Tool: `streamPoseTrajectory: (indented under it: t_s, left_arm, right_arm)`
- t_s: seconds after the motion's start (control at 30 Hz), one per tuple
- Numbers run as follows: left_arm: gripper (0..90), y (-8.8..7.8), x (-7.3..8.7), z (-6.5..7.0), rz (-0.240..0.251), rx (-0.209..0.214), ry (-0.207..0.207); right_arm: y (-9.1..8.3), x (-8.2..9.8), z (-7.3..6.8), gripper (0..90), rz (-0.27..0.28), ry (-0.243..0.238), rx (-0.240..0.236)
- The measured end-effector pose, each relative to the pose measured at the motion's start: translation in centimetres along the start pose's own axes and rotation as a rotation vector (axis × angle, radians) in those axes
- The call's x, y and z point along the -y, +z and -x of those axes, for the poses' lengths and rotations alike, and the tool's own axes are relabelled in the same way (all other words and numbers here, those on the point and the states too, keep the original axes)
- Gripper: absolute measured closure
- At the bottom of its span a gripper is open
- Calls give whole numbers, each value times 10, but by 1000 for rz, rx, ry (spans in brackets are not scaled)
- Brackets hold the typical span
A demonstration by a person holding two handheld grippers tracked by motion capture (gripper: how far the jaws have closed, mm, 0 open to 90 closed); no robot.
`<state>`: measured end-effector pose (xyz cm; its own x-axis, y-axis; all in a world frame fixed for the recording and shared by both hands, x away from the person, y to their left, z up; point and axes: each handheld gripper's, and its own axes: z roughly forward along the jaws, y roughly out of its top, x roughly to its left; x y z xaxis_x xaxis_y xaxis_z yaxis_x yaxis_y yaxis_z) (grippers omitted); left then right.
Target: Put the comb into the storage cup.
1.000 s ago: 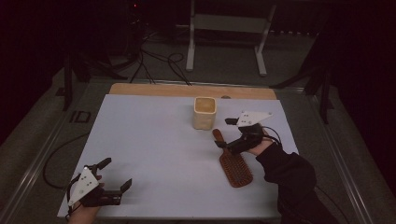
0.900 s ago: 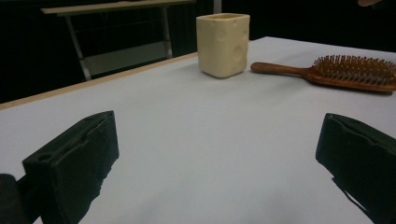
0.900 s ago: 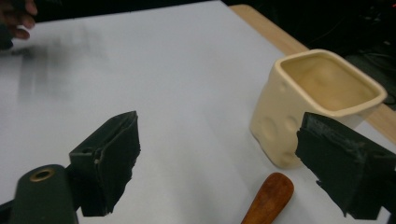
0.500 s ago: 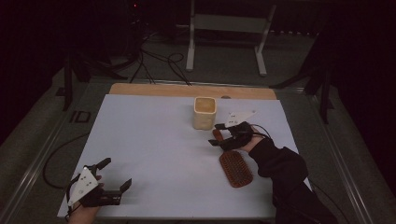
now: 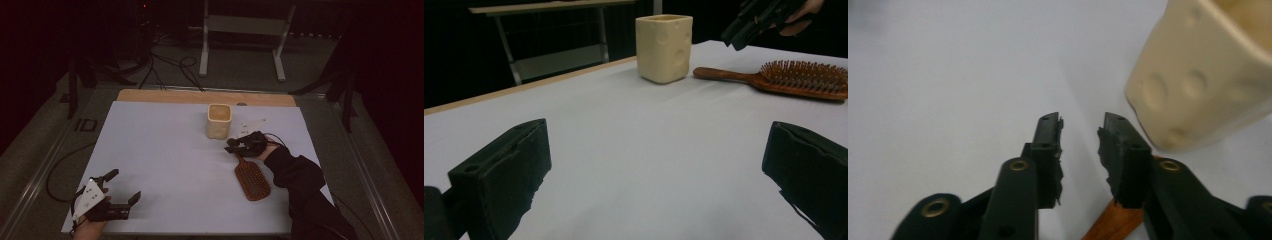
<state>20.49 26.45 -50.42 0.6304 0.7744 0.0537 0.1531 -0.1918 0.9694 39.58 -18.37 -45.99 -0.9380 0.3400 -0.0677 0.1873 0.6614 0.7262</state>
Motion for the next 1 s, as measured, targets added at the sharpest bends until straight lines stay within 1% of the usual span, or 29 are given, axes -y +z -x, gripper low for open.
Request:
streamPoseTrajectory:
  t_s: [0.1,0.13,0.17,0.27,0.3,0.33,0.5,0.57,0.7,0.73,0.8,0.9,1.0]
  left_arm:
    - [0,0,0,0,1,0,-2]
    - [0,0,0,0,-1,1,0]
    - [0,0,0,0,-2,2,2]
    - [0,0,0,0,5,2,-4]
    - [0,0,0,0,5,3,-5]
    - [0,0,0,0,2,1,-1]
    - [0,-2,0,0,3,0,-3]
    - [0,-1,0,0,3,2,-2]
    - [0,-1,0,0,0,1,1]
    - [0,-1,0,0,0,2,3]
    - [0,-1,0,0,4,2,-1]
    - [0,-1,0,0,-1,2,3]
    - [0,-1,0,0,4,2,-1]
  right_arm:
    - [5,2,2,764,-27,-6,4]
    - [8,2,3,782,-36,-1,2]
    - [9,3,3,810,-44,0,6]
    - [15,3,5,892,-72,-18,13]
    - [16,4,6,898,-71,-18,7]
    - [17,4,6,900,-77,-4,12]
    - [26,5,10,900,-124,-18,15]
    - [30,7,11,900,-139,-12,21]
    - [36,10,13,900,-177,-18,17]
    - [38,11,13,900,-178,-18,17]
    - [40,13,14,900,-193,-15,11]
    - [41,17,15,900,-206,-11,10]
    - [40,19,17,900,-217,-8,12]
